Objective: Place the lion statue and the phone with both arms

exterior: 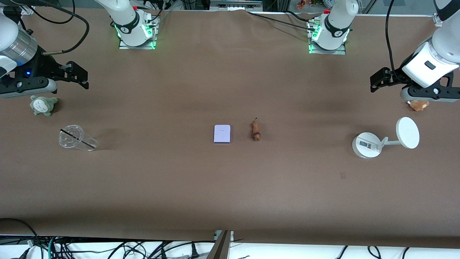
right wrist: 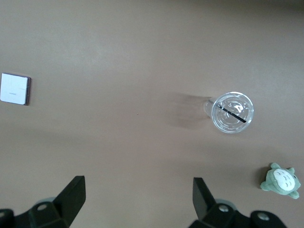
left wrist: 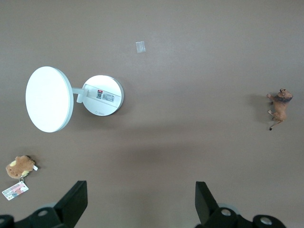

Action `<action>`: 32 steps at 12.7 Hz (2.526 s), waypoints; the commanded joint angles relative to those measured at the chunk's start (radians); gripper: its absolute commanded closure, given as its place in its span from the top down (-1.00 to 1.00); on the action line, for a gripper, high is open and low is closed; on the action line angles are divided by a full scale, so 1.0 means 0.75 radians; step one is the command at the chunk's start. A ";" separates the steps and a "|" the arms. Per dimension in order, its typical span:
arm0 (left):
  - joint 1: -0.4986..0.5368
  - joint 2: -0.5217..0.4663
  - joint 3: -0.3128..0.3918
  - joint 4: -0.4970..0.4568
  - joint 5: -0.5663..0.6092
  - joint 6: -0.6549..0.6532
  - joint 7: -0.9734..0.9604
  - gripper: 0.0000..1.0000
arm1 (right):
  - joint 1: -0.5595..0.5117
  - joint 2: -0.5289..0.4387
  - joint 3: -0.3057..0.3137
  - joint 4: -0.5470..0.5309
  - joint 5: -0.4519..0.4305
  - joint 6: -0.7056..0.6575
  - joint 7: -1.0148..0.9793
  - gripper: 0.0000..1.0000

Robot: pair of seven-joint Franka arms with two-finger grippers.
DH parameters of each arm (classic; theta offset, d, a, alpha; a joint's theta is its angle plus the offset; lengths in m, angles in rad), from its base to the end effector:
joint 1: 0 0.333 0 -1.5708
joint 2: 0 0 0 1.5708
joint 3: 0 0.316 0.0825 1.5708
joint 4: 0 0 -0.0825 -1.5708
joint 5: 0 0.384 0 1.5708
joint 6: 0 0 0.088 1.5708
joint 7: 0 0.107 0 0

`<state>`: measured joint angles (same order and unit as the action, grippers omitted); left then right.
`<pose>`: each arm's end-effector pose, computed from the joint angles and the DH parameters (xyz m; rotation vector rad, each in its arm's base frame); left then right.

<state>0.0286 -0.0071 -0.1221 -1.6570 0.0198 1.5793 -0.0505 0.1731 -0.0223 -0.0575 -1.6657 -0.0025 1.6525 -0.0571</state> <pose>0.5476 -0.0495 0.5885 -3.1133 0.0682 0.1075 0.5498 0.0633 0.5990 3.1289 0.2712 0.0143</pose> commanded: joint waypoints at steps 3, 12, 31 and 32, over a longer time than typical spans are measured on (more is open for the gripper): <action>0.007 0.005 -0.007 0.031 0.023 -0.036 0.024 1.00 | 0.004 0.005 0.007 0.028 -0.003 -0.048 -0.018 1.00; 0.003 0.007 -0.029 0.017 0.002 -0.109 0.018 1.00 | 0.010 0.060 0.011 0.028 0.001 -0.052 -0.014 1.00; -0.293 0.768 -0.373 -0.047 0.119 0.843 -0.596 1.00 | 0.011 0.063 0.007 0.016 0.003 -0.058 -0.012 1.00; -0.338 0.776 -0.365 -0.049 0.129 0.848 -0.701 1.00 | 0.011 0.063 0.007 0.016 0.003 -0.058 -0.012 1.00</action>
<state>-0.1845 0.5532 -0.4050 -1.7106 0.0765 2.2031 -0.4817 0.1805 0.0261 -0.0511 -1.6638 -0.0022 1.6240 -0.0571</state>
